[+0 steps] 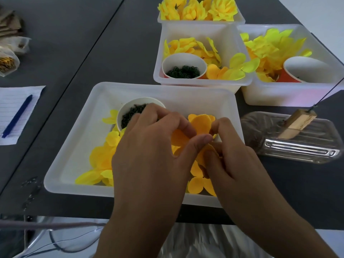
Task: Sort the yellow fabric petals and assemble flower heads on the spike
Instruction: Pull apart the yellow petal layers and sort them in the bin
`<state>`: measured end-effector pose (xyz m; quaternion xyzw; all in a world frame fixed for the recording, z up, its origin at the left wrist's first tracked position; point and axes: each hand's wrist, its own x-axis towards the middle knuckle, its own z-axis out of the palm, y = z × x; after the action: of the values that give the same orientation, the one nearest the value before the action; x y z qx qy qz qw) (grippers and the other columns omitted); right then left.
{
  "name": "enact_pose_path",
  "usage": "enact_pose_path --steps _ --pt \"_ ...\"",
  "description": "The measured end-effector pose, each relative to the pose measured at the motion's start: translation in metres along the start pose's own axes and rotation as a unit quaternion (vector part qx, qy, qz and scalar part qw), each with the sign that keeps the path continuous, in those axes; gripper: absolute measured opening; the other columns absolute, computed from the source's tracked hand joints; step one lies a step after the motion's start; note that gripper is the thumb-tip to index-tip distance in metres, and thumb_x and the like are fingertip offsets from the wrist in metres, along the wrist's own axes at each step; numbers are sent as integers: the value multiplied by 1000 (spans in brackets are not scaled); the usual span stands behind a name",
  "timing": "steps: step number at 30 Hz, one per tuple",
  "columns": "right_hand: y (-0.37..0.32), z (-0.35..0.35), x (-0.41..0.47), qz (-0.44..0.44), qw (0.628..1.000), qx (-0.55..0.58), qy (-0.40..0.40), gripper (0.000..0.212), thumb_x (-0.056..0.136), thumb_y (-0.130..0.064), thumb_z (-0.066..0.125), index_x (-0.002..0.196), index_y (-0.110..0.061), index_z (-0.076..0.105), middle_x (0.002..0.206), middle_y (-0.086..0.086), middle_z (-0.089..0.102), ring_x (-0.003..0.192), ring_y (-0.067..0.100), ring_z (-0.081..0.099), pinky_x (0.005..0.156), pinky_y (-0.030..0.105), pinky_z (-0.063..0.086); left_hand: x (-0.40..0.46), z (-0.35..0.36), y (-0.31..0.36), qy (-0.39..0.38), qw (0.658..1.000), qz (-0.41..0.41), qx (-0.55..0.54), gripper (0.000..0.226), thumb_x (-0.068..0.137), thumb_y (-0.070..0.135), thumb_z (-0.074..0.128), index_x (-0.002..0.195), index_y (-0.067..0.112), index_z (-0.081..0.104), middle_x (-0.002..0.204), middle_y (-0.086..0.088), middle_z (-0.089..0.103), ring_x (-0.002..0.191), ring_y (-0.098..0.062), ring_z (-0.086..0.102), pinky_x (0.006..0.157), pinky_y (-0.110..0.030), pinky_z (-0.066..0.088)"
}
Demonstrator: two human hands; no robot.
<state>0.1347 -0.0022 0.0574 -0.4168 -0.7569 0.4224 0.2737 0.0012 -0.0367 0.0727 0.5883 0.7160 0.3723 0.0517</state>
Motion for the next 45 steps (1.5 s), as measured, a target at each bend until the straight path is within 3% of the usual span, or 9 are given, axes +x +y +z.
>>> enact_pose_path --steps 4,10,14,18,25,29,33,41,45 --pt "-3 -1 -2 -15 1000 -17 -5 19 91 -24 36 106 -33 44 58 -1 54 50 7 52 45 16 41 5 1 -1 -7 999 17 -26 21 81 57 62 83 35 63 91 18 56 89 -6 52 75 -28 47" --pt "-2 -7 -4 -22 999 -22 -13 17 95 -28 35 100 -40 46 69 -8 61 58 10 59 50 23 51 8 -7 -6 -59 988 -2 -140 14 74 49 73 77 37 66 78 23 65 82 6 61 71 -3 42" --pt "-4 -10 -6 -16 999 -9 -26 17 90 -32 36 99 -42 47 69 -10 61 59 7 59 50 19 50 9 -11 -9 -80 979 -15 -187 14 69 49 73 73 37 67 78 23 67 79 2 63 62 -7 45" --pt "-8 -12 -8 -16 999 3 -33 17 89 -28 37 97 -37 49 66 -6 60 55 14 56 49 33 53 9 -13 -10 -80 975 -20 -206 7 69 43 71 72 38 68 77 20 68 76 -4 64 59 -16 50" --pt "-7 -5 -8 -15 999 28 -21 17 92 -34 34 98 -33 50 65 -9 61 57 8 60 48 15 45 3 -8 -2 -41 994 14 -100 5 80 39 67 76 36 65 86 18 60 88 1 57 72 -11 45" --pt "-8 -6 -1 10 992 115 -46 25 89 -51 45 98 -31 55 78 -7 68 67 11 67 54 21 52 2 -8 1 -32 996 40 -75 10 79 31 68 74 30 60 87 17 58 88 2 53 74 -7 42" --pt "-6 -10 7 20 998 63 -15 30 91 -53 41 95 -28 57 76 -2 69 69 15 66 59 36 57 1 -8 0 -27 995 57 -79 8 78 22 65 74 23 59 87 13 60 86 1 54 71 -8 42" --pt "-1 -16 16 76 981 152 93 15 90 -25 44 86 -14 54 70 15 69 59 24 70 51 33 57 -11 0 -2 98 992 8 -75 6 79 24 49 80 19 51 94 4 49 86 -10 47 71 -13 38" --pt "-6 -12 16 75 973 195 96 11 89 -22 50 87 -11 54 68 9 70 58 20 70 50 27 56 -16 2 -1 97 992 -11 -84 7 83 25 45 84 20 49 84 5 49 79 -11 45 67 -16 37"
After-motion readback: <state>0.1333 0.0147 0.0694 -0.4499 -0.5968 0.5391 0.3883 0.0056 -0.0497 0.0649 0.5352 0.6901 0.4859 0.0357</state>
